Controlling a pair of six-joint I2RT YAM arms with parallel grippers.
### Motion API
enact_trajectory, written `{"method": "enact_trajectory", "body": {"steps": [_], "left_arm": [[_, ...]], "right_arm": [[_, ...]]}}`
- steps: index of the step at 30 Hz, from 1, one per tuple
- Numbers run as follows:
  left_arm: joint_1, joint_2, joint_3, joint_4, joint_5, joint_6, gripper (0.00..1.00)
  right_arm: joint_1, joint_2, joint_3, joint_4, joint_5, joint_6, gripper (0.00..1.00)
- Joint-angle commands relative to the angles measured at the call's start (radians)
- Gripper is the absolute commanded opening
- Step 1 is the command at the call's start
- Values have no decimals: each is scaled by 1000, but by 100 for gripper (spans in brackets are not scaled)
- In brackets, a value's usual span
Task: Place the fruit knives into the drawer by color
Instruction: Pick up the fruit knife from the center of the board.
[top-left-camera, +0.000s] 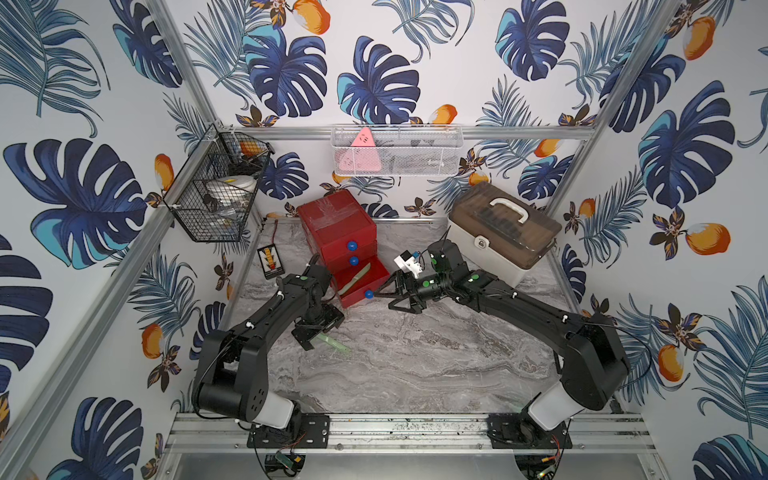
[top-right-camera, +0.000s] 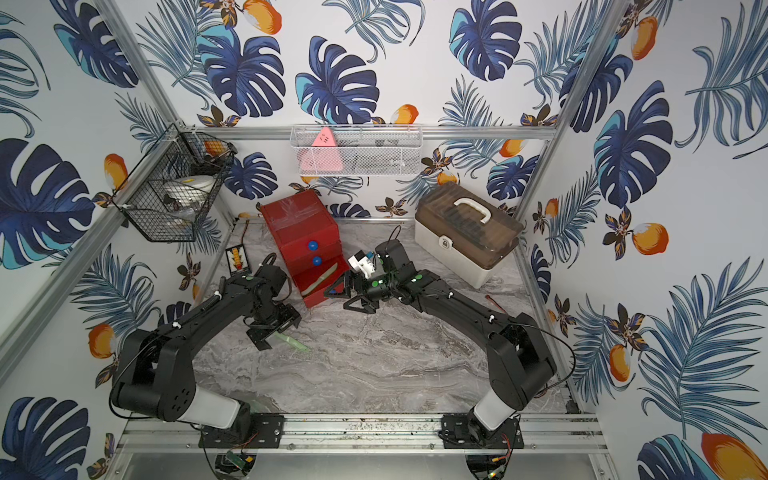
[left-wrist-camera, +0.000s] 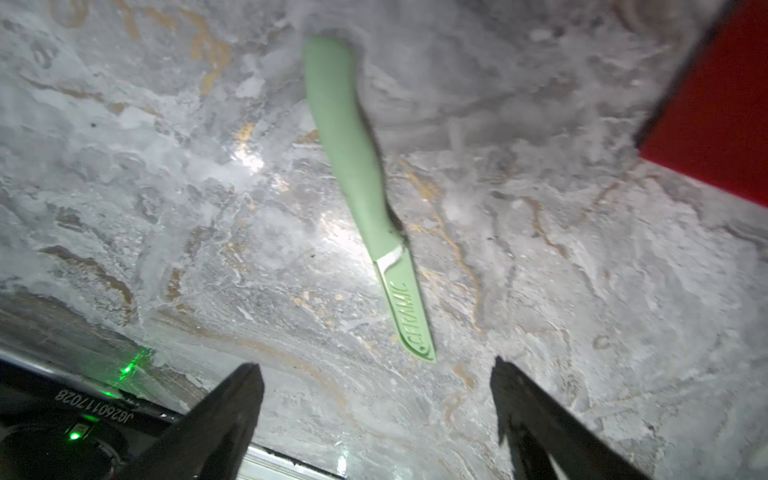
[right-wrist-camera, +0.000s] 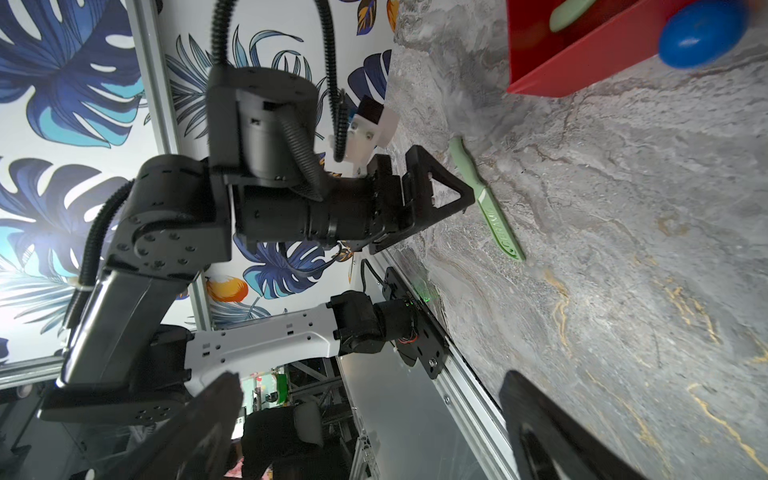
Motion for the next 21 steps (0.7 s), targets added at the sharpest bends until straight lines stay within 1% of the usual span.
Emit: {"method": "enact_trajectory", "body": {"steps": [1, 3, 5, 7, 12, 14, 17, 21], "left_arm": [[25, -8, -51, 56, 25, -43, 90], [37, 3, -67, 69, 26, -42, 90], [49, 17, -74, 81, 24, -36, 89], [65, 32, -86, 110, 42, -34, 87], [81, 83, -78, 140, 39, -34, 82], [90, 103, -75, 150, 37, -31, 79], [105, 117, -75, 180, 34, -31, 71], [114, 148, -72, 199, 35, -33, 64]], "right_arm": [[14, -13, -11, -13, 29, -47, 100], [22, -9, -18, 3, 18, -42, 100], [34, -12, -10, -28, 42, -72, 100], [45, -13, 10, -77, 70, -119, 100], [58, -24, 35, -174, 166, -221, 100], [57, -14, 35, -180, 169, -238, 100], [57, 0, 47, -199, 161, -266, 100], [58, 5, 63, -224, 187, -297, 100]]}}
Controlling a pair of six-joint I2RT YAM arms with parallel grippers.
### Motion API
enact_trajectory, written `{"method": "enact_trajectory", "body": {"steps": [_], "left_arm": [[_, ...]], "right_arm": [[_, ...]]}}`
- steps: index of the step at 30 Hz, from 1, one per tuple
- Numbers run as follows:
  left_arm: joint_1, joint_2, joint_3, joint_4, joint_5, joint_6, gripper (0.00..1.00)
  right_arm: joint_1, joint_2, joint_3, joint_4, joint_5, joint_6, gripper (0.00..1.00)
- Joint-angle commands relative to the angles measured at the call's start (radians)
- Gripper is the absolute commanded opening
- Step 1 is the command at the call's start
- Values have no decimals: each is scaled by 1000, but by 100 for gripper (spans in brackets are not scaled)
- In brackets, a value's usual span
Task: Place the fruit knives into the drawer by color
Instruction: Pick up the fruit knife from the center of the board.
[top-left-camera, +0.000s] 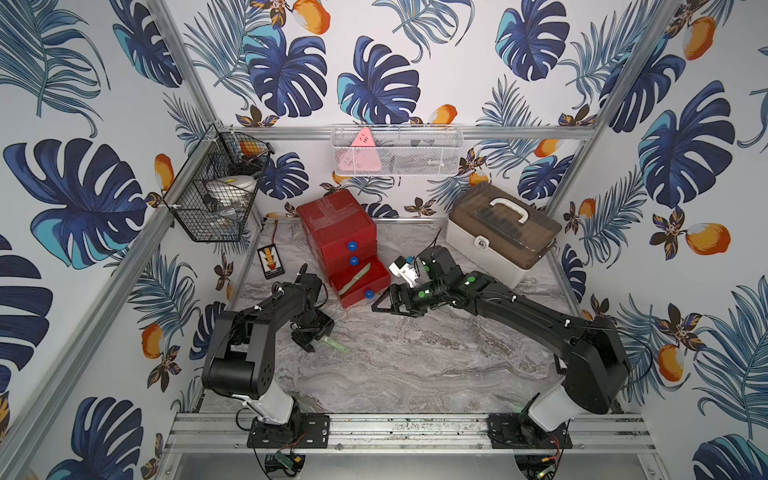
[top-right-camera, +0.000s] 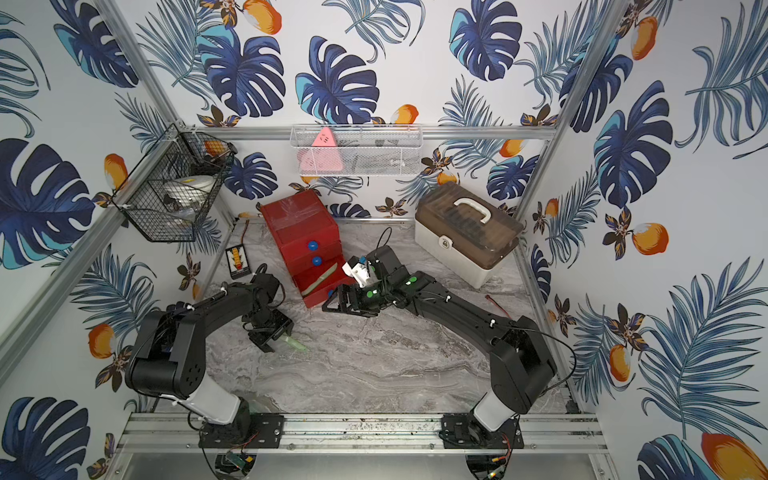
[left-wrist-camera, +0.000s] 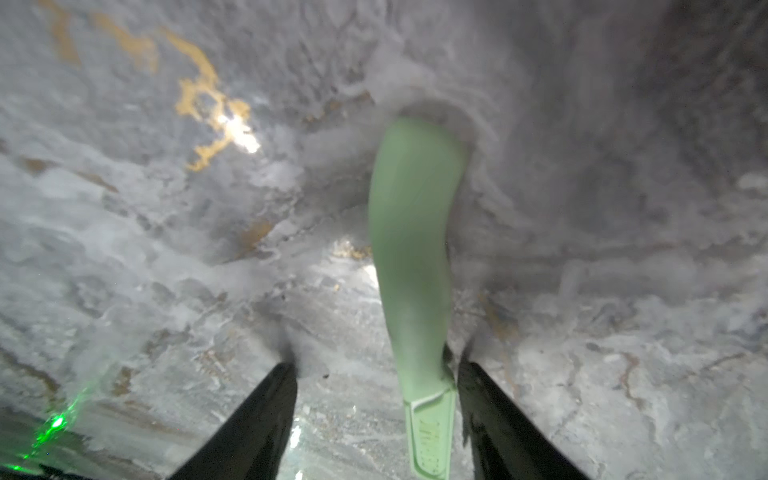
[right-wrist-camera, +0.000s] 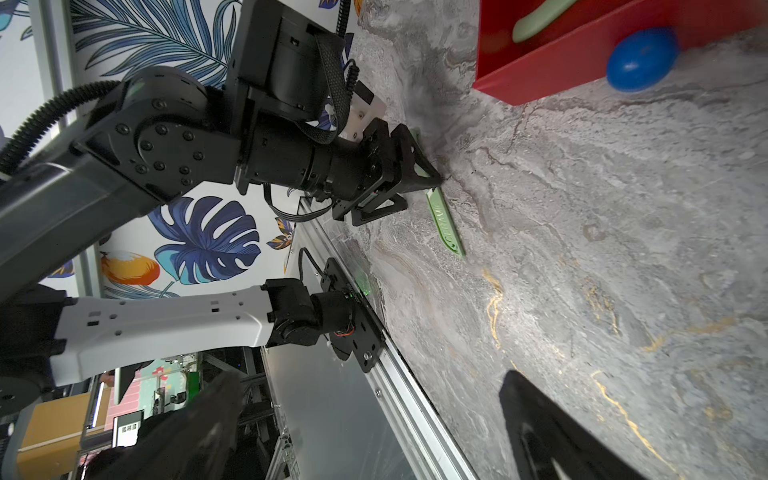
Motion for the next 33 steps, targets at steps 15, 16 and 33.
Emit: {"method": "enact_trajectory", "body": {"steps": [15, 16, 33], "left_arm": [[11, 69, -16, 96, -30, -7, 53], [12, 72, -18, 103, -30, -9, 51], [31, 84, -51, 162, -36, 14, 27]], "right_arm": [[0, 43, 17, 5, 13, -28, 100], [0, 43, 16, 5, 12, -28, 100], [-3, 42, 1, 18, 4, -16, 100]]}}
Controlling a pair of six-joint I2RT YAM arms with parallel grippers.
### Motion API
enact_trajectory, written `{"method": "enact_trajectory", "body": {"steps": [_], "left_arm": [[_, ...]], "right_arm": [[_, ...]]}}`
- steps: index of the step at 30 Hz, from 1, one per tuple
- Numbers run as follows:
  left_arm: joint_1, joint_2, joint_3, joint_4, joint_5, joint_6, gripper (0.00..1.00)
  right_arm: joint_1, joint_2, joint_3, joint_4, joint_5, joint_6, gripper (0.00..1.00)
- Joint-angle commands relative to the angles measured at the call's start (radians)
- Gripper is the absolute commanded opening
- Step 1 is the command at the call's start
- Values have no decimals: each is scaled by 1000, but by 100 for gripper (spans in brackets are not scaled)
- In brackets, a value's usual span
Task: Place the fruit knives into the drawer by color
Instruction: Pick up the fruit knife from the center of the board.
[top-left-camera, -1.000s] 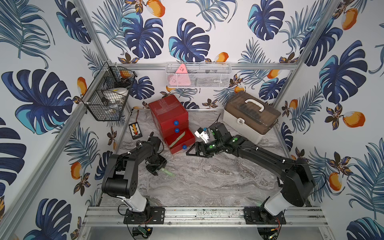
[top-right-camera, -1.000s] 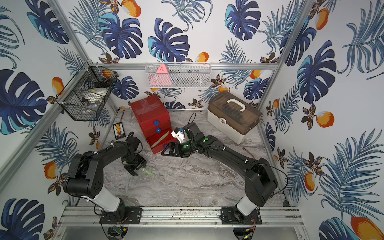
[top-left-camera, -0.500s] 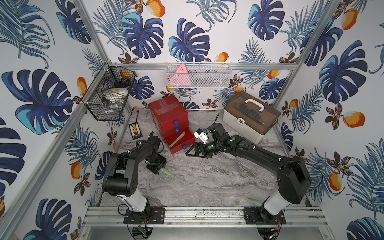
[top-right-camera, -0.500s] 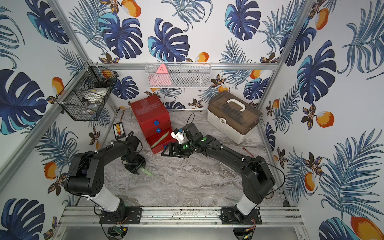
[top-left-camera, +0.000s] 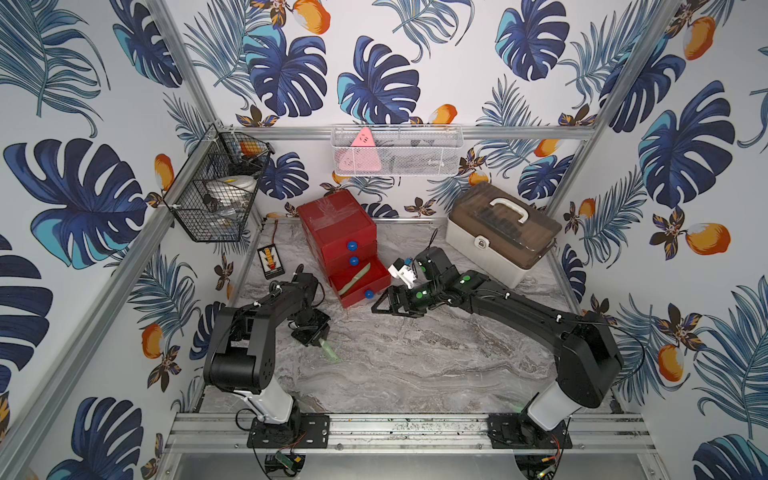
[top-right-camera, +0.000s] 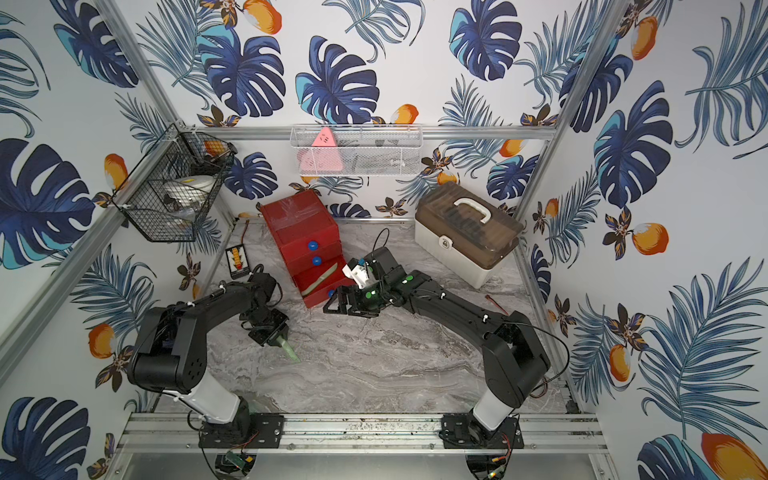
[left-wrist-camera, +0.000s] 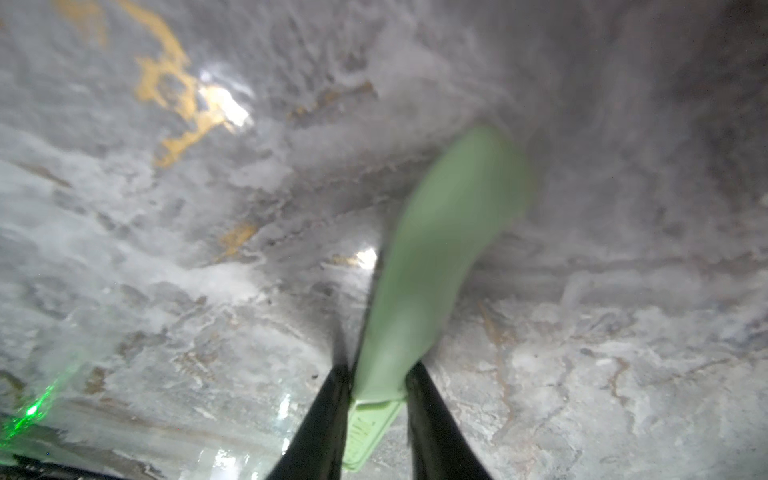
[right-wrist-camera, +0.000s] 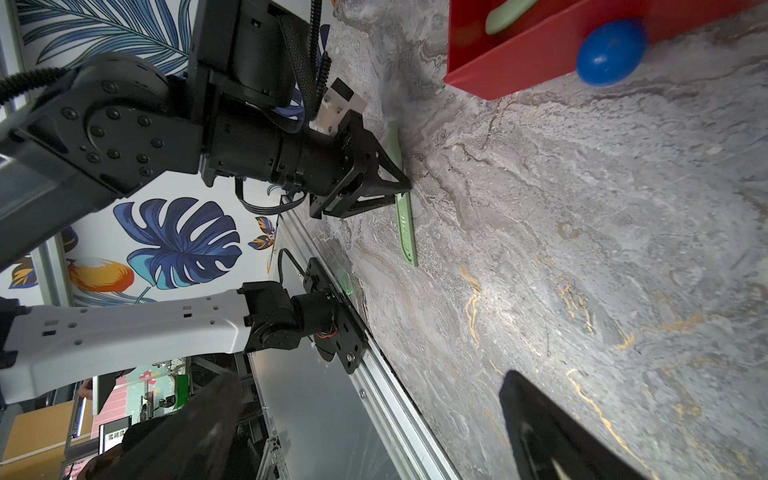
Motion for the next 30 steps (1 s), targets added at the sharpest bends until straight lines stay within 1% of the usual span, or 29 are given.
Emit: {"method": "enact_trajectory", "body": {"steps": [1, 8, 15, 24, 30], "left_arm": [[0, 41, -45, 153, -108, 19, 27], [1, 40, -24, 124, -115, 61, 26], [1, 11, 30, 56, -129, 141, 25], [-2, -83, 75, -3, -79, 175, 25], [-42, -84, 159, -93, -118, 288, 25]], "right_arm": [[-2, -1, -4, 33, -10, 5, 100], [-5, -7, -18, 46, -12, 14, 100], [-19, -16, -40, 54, -11, 21, 100], [-70, -35, -97, 84, -36, 38, 100], [-102, -47, -118, 95, -50, 44, 100]]}}
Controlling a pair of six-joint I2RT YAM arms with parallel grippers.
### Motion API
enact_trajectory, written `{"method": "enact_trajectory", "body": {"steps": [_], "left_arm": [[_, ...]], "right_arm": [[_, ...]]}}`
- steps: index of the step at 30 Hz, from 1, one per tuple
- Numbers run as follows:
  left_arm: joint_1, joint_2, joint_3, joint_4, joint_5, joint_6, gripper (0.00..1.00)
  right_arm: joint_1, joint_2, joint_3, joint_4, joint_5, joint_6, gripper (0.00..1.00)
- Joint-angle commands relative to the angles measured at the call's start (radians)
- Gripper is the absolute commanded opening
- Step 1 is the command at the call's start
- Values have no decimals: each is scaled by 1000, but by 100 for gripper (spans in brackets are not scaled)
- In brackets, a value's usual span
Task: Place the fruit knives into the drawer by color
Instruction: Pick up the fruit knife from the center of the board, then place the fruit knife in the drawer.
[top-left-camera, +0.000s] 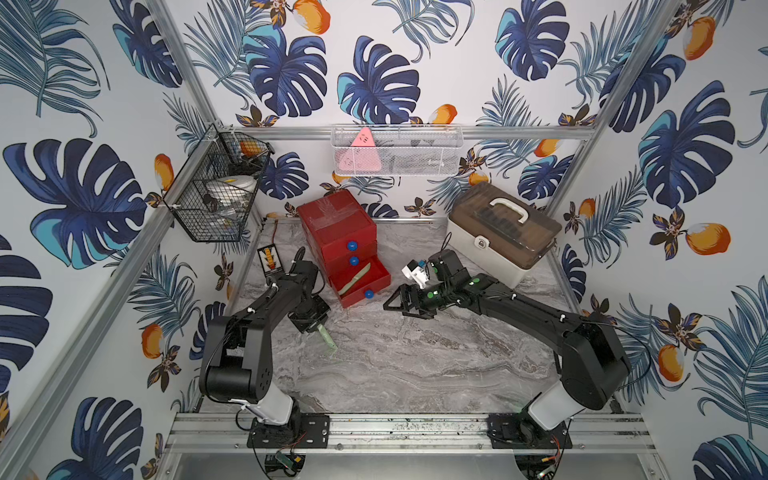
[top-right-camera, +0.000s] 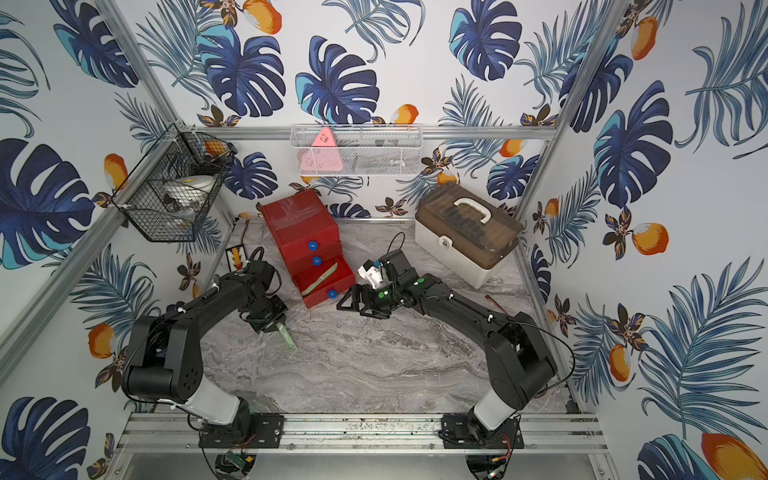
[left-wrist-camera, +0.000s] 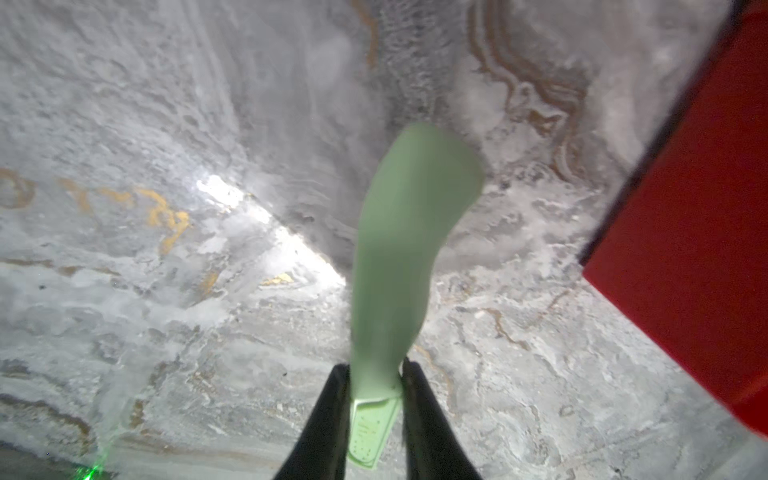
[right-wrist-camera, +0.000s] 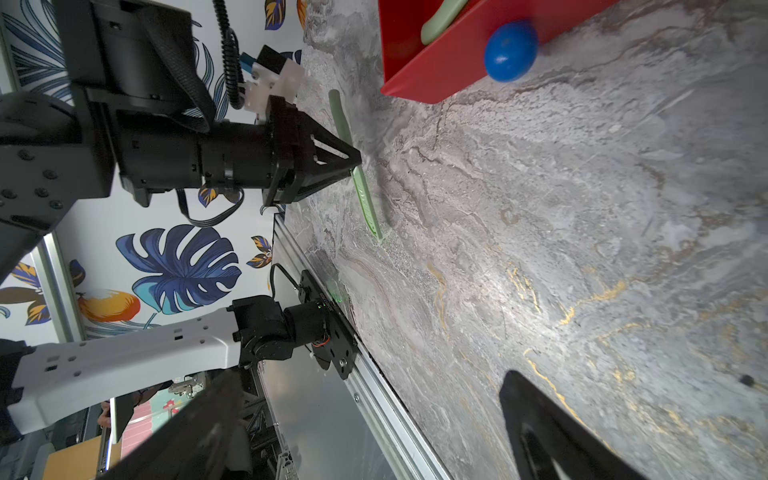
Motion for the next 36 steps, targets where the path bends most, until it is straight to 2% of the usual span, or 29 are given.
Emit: {"method": "enact_trajectory", "body": {"steps": [1, 16, 22, 25, 32, 36], "left_arm": [[-24, 2, 43, -77, -43, 98, 25], [-294, 48, 230, -261, -234, 316, 23], [-444, 91, 367, -353, -397, 396, 22], [-513, 144, 465, -383, -529, 461, 22], [-550, 334, 715, -324, -769, 602, 21], [-550, 428, 799, -255, -803, 648, 21]], "right_arm": [[-12, -15, -7, 39, -19, 9, 100], [-69, -81, -106, 30, -52, 9, 100], [-118, -133, -162, 15, -67, 10, 100], [-135, -168, -199, 9, -74, 18, 100], [-153, -227, -249, -54, -83, 8, 100], [-165, -238, -250, -99, -86, -14, 100]]}}
